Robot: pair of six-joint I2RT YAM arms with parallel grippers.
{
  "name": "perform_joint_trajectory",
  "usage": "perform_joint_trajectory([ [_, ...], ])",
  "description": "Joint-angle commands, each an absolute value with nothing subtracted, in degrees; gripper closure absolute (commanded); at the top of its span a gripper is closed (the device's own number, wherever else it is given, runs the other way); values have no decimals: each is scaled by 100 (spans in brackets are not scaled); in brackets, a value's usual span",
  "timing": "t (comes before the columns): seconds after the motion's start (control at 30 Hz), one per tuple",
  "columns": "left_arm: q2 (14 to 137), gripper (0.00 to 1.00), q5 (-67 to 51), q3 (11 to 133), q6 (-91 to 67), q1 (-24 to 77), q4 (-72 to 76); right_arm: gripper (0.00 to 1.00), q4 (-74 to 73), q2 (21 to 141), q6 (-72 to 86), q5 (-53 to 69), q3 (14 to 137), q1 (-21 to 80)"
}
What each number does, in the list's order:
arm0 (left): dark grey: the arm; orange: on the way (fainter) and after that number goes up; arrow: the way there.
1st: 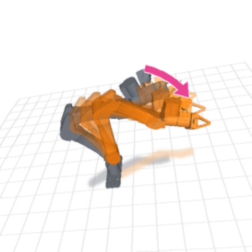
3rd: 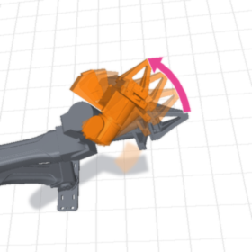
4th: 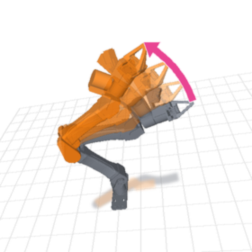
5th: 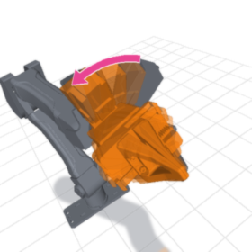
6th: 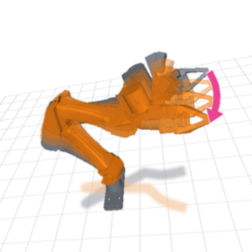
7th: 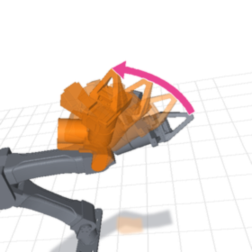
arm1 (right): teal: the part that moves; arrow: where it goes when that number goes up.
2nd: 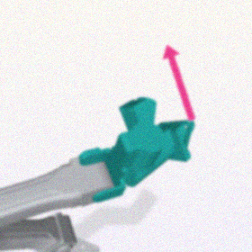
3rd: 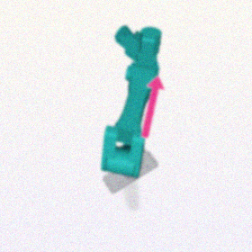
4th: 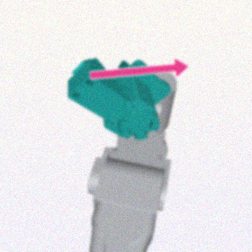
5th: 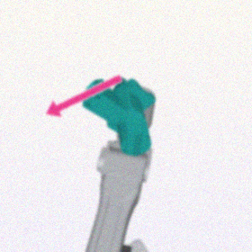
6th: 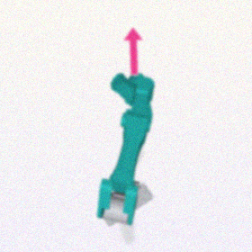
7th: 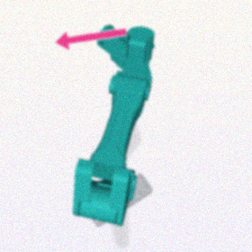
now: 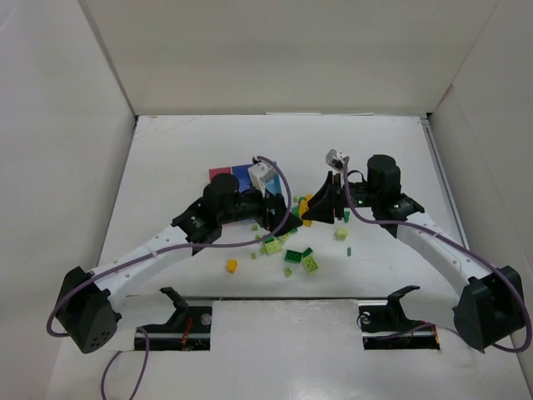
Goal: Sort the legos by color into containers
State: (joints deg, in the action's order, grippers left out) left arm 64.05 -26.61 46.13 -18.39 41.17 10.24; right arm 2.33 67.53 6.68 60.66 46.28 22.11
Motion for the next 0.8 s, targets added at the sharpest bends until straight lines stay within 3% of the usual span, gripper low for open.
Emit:
perform_joint_trajectory([
  [0.0,6460,0,-3269,4711,-1381,4420,1661,100,826,6513,615,6618,4896,2355],
  [0.13,6408,8,-3533,4632,-1318,4474,2021,100,826,6408,668,6565,4896,2408],
  [0.27,6302,23,-3586,4491,-1318,4474,2136,100,879,6354,721,6565,4896,2531],
  [0.3,6302,31,-3586,4491,-1318,4474,2136,100,879,6294,721,6565,4896,2531],
  [0.6,5960,74,-3850,4272,-1371,4474,2119,100,879,6179,887,6258,4896,2531],
  [0.77,5643,84,-3569,4113,-1424,4474,1944,100,879,6012,949,6126,4791,2329],
])
